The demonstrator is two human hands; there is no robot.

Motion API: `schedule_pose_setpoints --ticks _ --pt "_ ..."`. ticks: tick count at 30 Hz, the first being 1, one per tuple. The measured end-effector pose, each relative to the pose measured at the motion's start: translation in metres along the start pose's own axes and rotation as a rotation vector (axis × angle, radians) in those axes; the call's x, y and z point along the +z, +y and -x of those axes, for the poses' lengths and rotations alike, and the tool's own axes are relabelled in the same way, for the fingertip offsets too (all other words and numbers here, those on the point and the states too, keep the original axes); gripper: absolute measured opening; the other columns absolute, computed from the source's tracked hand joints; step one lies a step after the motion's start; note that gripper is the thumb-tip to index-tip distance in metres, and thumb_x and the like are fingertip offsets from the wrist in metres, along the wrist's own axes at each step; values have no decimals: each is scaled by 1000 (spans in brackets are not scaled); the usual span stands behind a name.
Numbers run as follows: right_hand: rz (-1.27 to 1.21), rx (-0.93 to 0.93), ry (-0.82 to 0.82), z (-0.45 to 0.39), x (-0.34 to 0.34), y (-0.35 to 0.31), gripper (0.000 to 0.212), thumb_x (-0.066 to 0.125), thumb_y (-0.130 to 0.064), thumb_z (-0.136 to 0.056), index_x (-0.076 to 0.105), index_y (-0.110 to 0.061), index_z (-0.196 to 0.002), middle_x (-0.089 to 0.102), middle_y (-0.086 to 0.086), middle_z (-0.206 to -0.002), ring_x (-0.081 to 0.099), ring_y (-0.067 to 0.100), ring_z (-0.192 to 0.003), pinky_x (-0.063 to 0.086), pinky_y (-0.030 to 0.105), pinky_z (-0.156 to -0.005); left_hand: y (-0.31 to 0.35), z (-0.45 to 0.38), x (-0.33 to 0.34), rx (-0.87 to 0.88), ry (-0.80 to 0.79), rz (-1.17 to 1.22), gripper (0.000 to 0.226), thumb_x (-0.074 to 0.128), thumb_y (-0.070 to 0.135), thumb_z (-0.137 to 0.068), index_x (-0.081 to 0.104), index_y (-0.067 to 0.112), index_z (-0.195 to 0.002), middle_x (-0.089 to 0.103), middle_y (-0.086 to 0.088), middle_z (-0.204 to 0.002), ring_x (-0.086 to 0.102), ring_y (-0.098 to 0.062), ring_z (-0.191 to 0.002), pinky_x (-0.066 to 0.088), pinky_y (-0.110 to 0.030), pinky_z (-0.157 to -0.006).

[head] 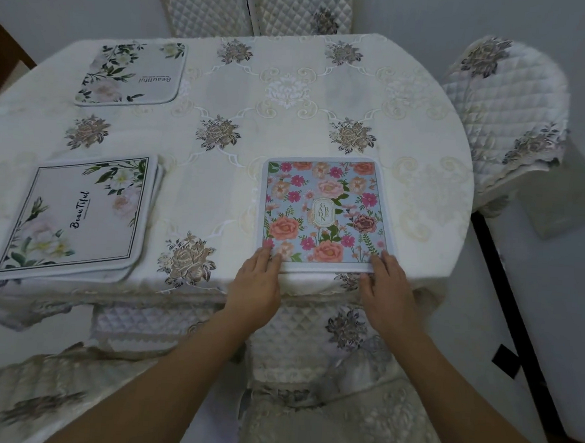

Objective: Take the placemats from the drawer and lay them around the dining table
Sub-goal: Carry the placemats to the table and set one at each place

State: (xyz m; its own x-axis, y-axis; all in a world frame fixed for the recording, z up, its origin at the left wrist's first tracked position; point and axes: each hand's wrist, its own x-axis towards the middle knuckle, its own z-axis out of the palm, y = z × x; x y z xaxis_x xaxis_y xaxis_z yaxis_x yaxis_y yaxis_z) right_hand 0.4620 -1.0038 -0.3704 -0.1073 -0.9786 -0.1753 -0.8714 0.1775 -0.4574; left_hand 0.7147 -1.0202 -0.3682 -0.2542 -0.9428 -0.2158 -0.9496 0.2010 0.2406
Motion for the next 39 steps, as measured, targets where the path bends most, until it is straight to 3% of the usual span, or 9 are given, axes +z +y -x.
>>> schedule_pose_setpoints --ticks 6,10,16,27,39 --pt "35 -174 -42 7 14 -41 49 35 -32 -104 34 -15 -149 24 6 -159 17 23 -147 15 38 -120 34 -3 0 103 -29 -63 56 35 19 -99 23 14 -153 16 -15 -161 11 -31 -149 12 -45 -121" --pt "125 -254 -113 16 33 -60 51 29 -30 -104 25 -16 -153 20 5 -161 11 20 -149 8 35 -122 51 2 11 152 -70 -107 58 32 26 -101 15 12 -156 10 -16 -163 6 -30 -151 6 -43 -123" --pt "166 -231 -106 19 33 -46 52 33 -31 -102 26 -19 -152 19 2 -161 8 18 -150 8 39 -122 43 6 13 118 -92 -155 63 34 23 -100 8 15 -157 1 -9 -164 -2 -26 -151 3 -45 -123" --pt "194 -57 -66 14 -4 14 56 41 -27 -100 26 -20 -153 18 3 -161 12 21 -149 11 44 -121 -7 14 0 -8 -27 -118 56 31 24 -102 17 21 -156 13 -8 -163 10 -24 -151 8 -43 -123" --pt "251 -58 -145 8 -13 6 59 42 -36 -98 25 -18 -152 20 6 -160 18 25 -147 20 46 -119 5 7 -9 -72 -115 -98 55 31 29 -102 20 19 -155 16 -10 -163 12 -27 -150 16 -45 -121"
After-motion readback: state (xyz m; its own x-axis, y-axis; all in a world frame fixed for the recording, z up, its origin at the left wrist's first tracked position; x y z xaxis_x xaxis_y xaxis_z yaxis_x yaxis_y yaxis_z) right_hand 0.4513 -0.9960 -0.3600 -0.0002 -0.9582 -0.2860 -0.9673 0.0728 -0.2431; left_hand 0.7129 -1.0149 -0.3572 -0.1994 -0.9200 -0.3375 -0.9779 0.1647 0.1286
